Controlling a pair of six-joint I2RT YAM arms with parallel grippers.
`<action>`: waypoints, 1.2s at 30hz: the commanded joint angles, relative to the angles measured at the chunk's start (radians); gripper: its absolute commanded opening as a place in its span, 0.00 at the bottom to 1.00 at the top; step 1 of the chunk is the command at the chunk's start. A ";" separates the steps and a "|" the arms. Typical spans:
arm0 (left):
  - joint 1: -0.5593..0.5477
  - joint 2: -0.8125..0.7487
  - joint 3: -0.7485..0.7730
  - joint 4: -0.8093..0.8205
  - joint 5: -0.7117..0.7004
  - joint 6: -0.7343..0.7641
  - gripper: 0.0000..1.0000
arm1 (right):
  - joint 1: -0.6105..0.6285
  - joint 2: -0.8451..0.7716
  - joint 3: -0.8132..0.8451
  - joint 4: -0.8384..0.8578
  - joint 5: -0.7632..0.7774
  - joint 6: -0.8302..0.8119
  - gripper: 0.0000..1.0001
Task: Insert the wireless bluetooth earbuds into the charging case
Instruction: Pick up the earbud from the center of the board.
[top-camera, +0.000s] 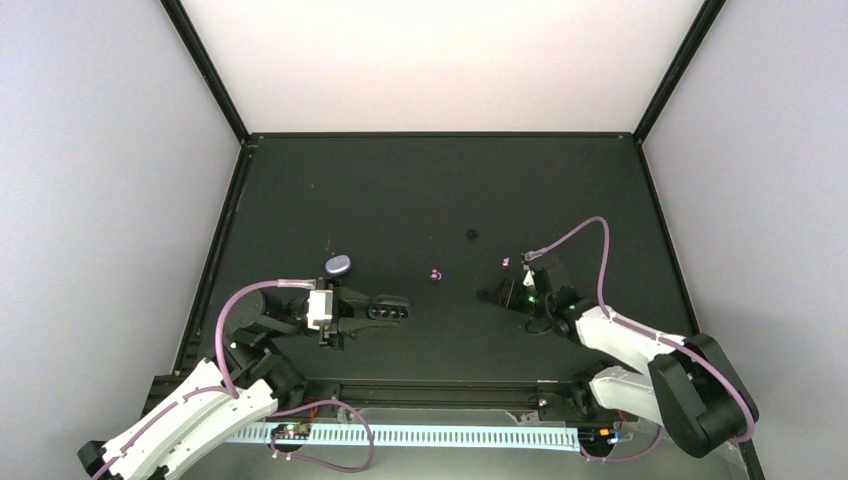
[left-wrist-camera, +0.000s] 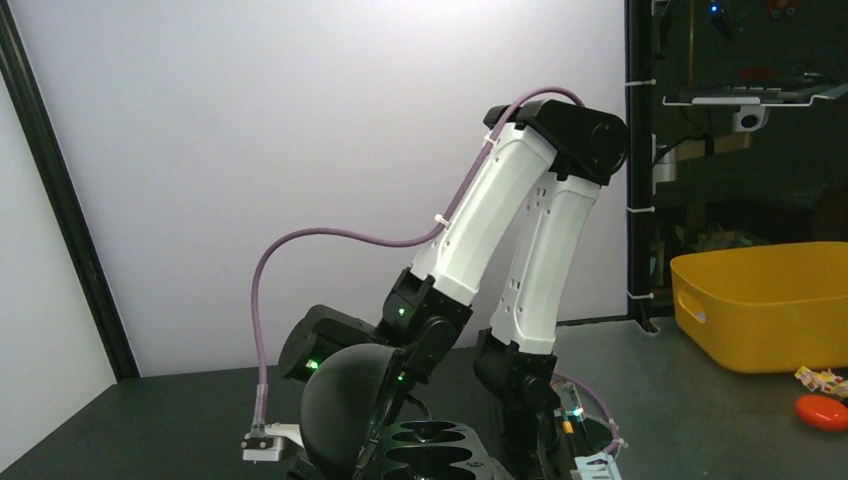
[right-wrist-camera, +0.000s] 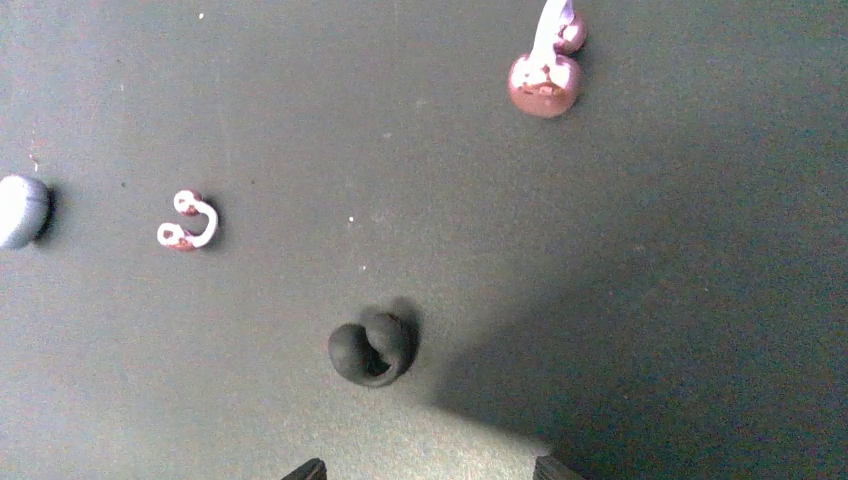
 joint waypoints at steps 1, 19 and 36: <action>0.001 -0.008 0.012 -0.001 0.005 0.010 0.02 | 0.005 0.039 0.016 0.091 0.025 0.034 0.51; 0.001 -0.005 0.011 0.001 0.005 0.011 0.02 | 0.005 0.276 0.130 0.174 -0.077 -0.022 0.46; 0.001 0.001 0.011 -0.001 0.002 0.014 0.02 | 0.007 0.422 0.252 0.171 -0.205 -0.096 0.44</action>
